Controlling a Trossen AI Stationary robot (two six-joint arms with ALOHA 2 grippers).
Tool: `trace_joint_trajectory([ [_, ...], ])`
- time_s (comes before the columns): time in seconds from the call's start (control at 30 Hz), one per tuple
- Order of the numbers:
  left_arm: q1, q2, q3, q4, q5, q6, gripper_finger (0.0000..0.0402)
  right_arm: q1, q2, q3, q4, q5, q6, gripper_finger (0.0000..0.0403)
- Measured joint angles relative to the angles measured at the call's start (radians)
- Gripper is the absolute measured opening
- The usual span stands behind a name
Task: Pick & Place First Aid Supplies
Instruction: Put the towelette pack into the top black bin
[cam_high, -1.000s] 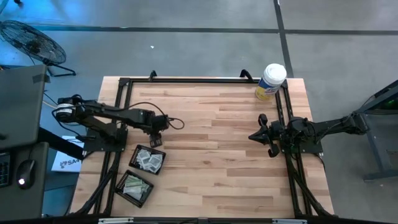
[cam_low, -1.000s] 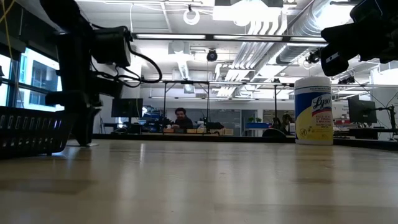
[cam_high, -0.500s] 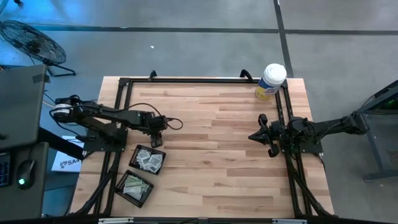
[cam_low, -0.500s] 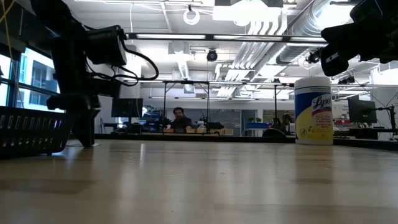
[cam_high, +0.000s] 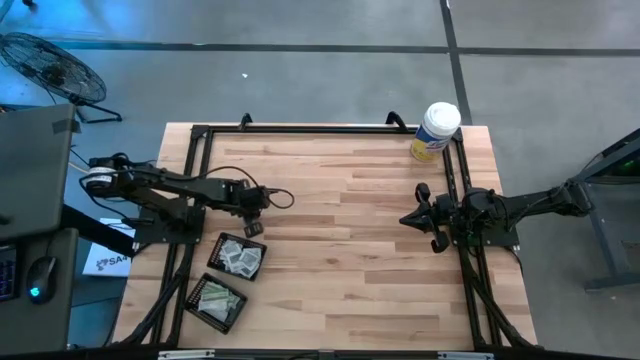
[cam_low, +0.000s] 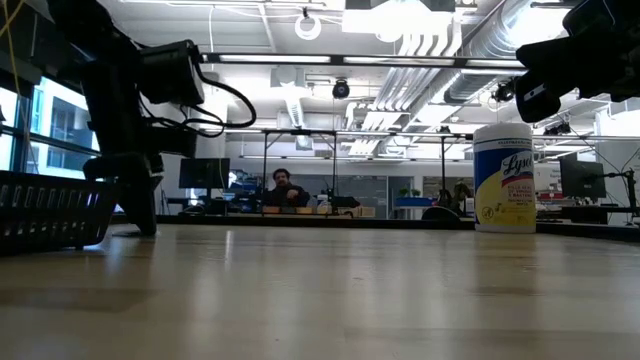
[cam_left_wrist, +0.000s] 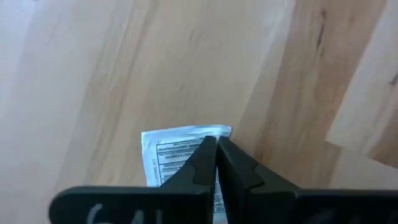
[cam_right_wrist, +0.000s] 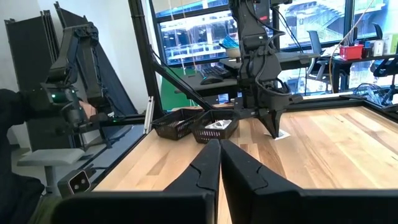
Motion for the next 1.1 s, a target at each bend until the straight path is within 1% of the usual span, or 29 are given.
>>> trace_joint_trajectory([
  [0.1, 0.0, 0.001, 0.008, 0.002, -0.018, -0.001, 0.0003, 0.0, 0.0, 0.0, 0.0, 0.0, 0.0, 0.0005],
  [0.2, 0.0, 0.004, 0.05, -0.036, -0.021, 0.0, 0.0002, 0.0, 0.0, 0.0, 0.0, 0.0, 0.0, 0.0005],
  [0.27, 0.001, 0.006, 0.092, -0.085, -0.022, 0.004, 0.0001, 0.0, 0.0, 0.0, 0.0, 0.0, 0.0, 0.0007],
  [0.37, -0.007, 0.005, 0.182, -0.132, 0.015, 0.006, 0.0, 0.0, 0.0, 0.0, 0.0, 0.0, 0.0, 0.0008],
  [0.4, -0.018, 0.004, 0.212, -0.171, 0.021, 0.007, 0.0, 0.0, 0.0, 0.0, 0.0, 0.0, 0.0, 0.0007],
  [0.53, -0.109, 0.004, 0.364, -0.375, 0.032, 0.015, 0.0, 0.0, 0.0, 0.0, -0.001, 0.0, 0.0, 0.0009],
  [0.63, -0.205, 0.004, 0.487, -0.582, 0.046, -0.007, 0.0, 0.0, 0.0, 0.0, -0.001, 0.0, 0.0, 0.0009],
  [0.7, -0.271, 0.003, 0.558, -0.673, 0.096, -0.063, 0.0, 0.0, 0.0, 0.0, -0.001, 0.0, 0.0, 0.0007],
  [0.77, -0.339, 0.002, 0.595, -0.736, 0.154, -0.136, 0.0, 0.0, 0.0, 0.0, -0.001, 0.0, 0.0, 0.0005],
  [0.83, -0.412, 0.002, 0.597, -0.751, 0.19, -0.207, 0.0, 0.0, 0.0, 0.0, -0.001, 0.0, 0.0, 0.0005],
  [0.93, -0.517, 0.0, 0.549, -0.695, 0.19, -0.286, 0.0, 0.0, 0.0, 0.0, 0.0, 0.0, 0.0, 0.0007],
  [1.0, -0.566, 0.0, 0.49, -0.611, 0.19, -0.344, 0.0, 0.0, 0.0, 0.0, -0.001, 0.0, 0.0, 0.0008],
  [1.1, -0.591, 0.0, 0.4, -0.469, 0.176, -0.432, 0.0, 0.0, 0.0, 0.0, 0.0, 0.0, 0.0, 0.0007],
])
